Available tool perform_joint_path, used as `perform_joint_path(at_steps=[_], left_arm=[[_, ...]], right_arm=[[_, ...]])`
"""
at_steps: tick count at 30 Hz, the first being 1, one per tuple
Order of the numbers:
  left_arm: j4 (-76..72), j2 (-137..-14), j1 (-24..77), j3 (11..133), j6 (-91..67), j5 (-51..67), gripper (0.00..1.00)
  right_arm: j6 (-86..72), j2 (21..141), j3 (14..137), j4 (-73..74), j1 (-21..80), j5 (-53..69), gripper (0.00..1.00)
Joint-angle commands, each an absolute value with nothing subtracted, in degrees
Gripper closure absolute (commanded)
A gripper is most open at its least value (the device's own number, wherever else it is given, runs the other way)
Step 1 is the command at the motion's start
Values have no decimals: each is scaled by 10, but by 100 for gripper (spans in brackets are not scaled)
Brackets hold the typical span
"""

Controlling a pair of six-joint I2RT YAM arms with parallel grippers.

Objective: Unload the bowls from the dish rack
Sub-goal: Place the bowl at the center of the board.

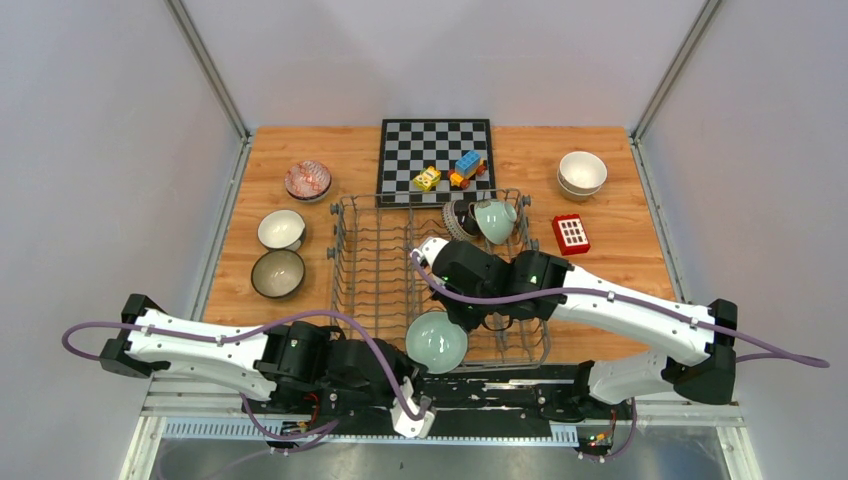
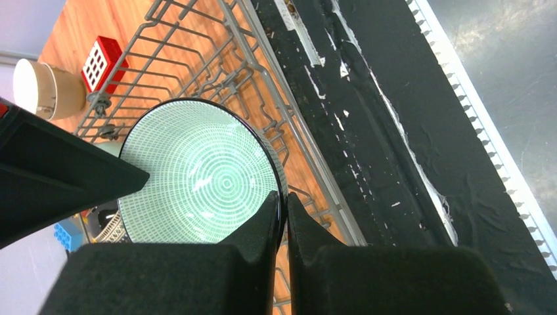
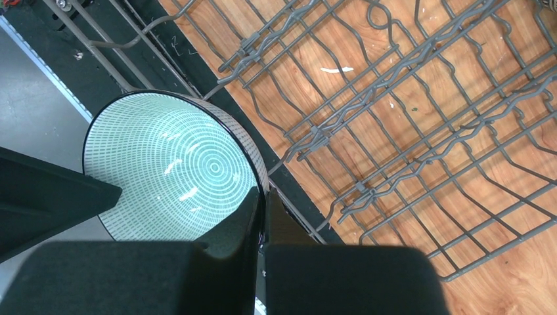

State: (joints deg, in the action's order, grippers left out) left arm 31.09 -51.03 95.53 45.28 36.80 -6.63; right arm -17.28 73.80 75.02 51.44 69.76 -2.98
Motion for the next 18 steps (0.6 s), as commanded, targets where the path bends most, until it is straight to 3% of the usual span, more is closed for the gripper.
perform_joint_path(at_steps=[1, 5, 9, 11, 13, 14, 18], left_arm=[[256, -505, 961, 451, 358, -87, 85], [246, -505, 960, 441, 347, -94, 66], [230, -500, 961, 431, 341, -107, 56], [219, -493, 960, 427, 335, -121, 45], [198, -474, 960, 419, 330, -145, 5], [184, -459, 961, 407, 331, -157, 1], [126, -387, 960, 383, 316, -195, 0]], right_arm=[[-201, 730, 745, 518, 707, -46, 100], [-208, 721, 750, 518, 711, -57, 100], [-214, 711, 751, 518, 712, -71, 100], [-214, 703, 751, 518, 711, -88, 100], [-215, 692, 751, 519, 712, -114, 100], [-213, 686, 751, 519, 712, -130, 100], [-180, 690, 792, 556, 706, -197, 100]])
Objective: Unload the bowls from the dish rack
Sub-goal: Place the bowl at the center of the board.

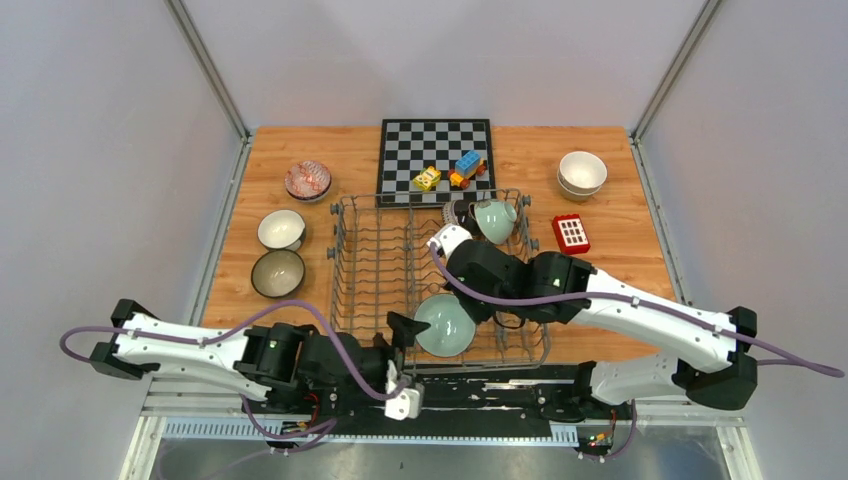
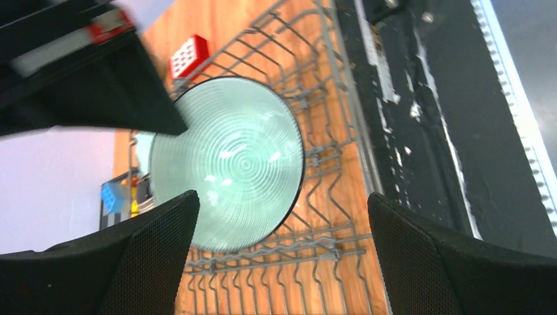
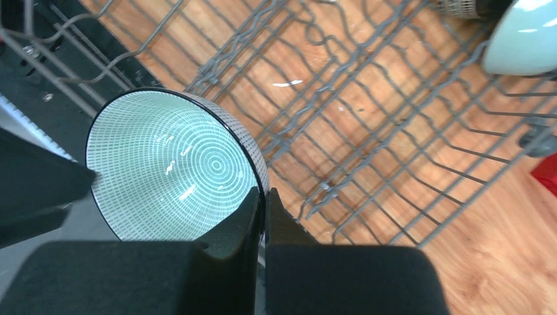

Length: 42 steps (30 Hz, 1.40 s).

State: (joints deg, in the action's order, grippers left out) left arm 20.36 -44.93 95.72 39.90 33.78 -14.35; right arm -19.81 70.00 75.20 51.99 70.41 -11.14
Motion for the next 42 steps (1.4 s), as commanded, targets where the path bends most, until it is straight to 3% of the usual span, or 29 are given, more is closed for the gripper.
perform_joint_path(at_steps=[1, 5, 14, 20, 25, 34, 42], left_arm=[[121, -378, 960, 383, 306, -206, 0], [111, -368, 960, 394, 248, -261, 0], [71, -374, 960, 387, 37, -456, 0], [-24, -321, 960, 299, -92, -560, 0], [65, -263, 960, 276, -216, -675, 0], [179, -220, 959, 277, -357, -696, 0], [207, -257, 960, 297, -364, -701, 0]], right_arm=[[-170, 693, 805, 568, 700, -213, 100], [-134, 684, 829, 585, 615, -229, 100], [-186, 555, 713, 463, 176, -169, 100], [-263, 532, 625, 435, 62, -267, 100], [-323, 559, 579, 395, -30, -288, 100], [-415, 641, 488, 232, -190, -133, 100], [-435, 675, 438, 121, -219, -87, 100]])
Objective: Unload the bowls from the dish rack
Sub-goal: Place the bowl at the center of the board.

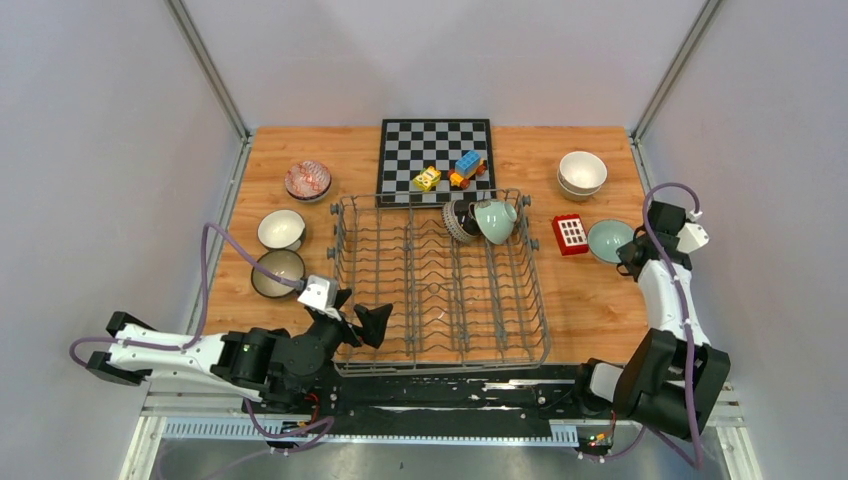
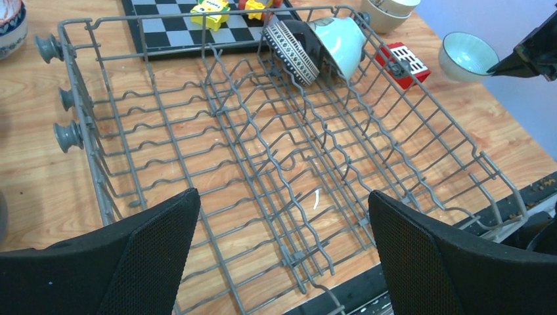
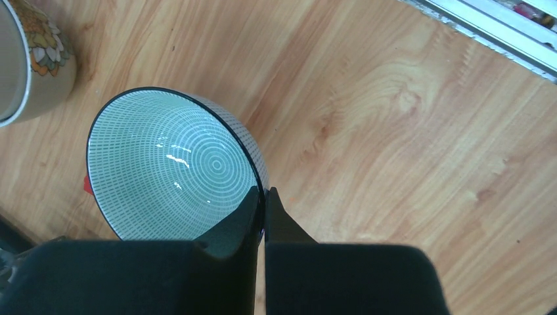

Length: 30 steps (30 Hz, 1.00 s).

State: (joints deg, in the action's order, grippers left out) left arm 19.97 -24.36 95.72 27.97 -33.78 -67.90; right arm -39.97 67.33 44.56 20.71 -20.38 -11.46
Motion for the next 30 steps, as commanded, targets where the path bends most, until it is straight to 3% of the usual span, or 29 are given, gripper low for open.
perform_joint_path(at_steps=[1, 30], left_arm=[[202, -261, 959, 297, -362, -700, 0], [210, -302, 959, 299, -434, -690, 0]], right_arm=[[-435, 676, 434, 120, -219, -95, 100], [-417, 658, 343, 99, -232, -120, 100]])
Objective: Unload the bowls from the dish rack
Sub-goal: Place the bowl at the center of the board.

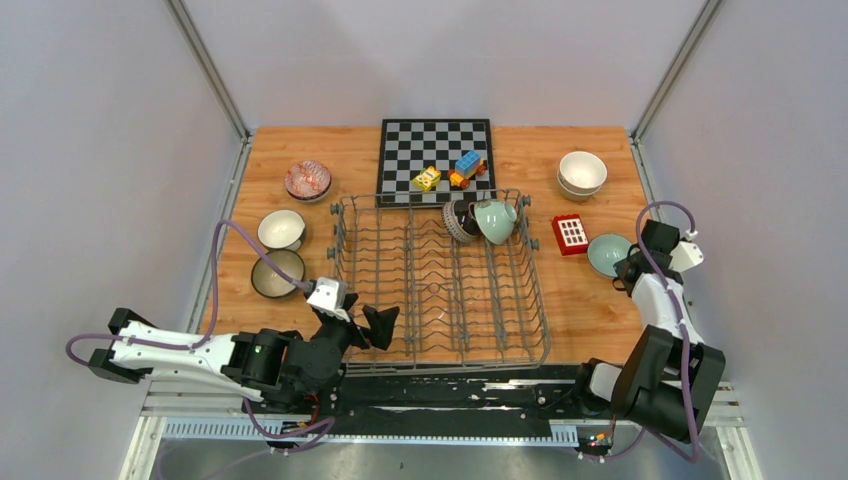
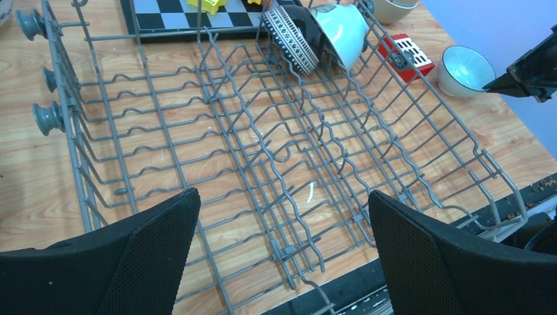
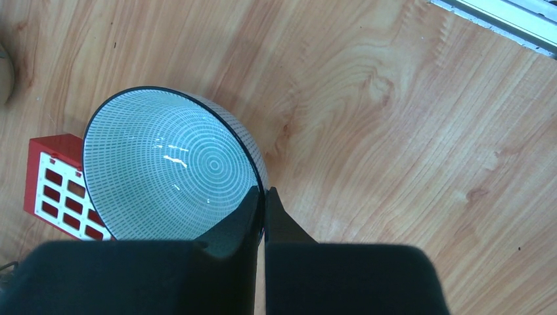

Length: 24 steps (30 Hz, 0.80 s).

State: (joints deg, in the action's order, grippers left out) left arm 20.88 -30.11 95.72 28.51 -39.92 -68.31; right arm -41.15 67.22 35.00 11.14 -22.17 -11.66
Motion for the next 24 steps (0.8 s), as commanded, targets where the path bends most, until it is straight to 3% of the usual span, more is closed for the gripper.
perform_joint_path(at_steps=[1, 5, 9, 12, 17, 24], left_arm=[[213, -301, 960, 300, -438, -688, 0], [224, -298, 960, 299, -453, -684, 0], [218, -300, 960, 299, -449, -676, 0], [217, -304, 959, 304, -440, -681, 0], [216, -310, 960, 312, -422, -706, 0], [220, -394, 959, 373, -355, -770, 0]], right_arm=[[-416, 658, 342, 100, -232, -119, 100], [-413, 652, 337, 103, -232, -120, 91], [-412, 645, 341, 111, -231, -119, 57], [-400, 645, 356, 130, -230, -122, 44], [-363, 635, 409, 179, -198, -177, 34], [-339, 623, 578, 292, -124, -249, 32]])
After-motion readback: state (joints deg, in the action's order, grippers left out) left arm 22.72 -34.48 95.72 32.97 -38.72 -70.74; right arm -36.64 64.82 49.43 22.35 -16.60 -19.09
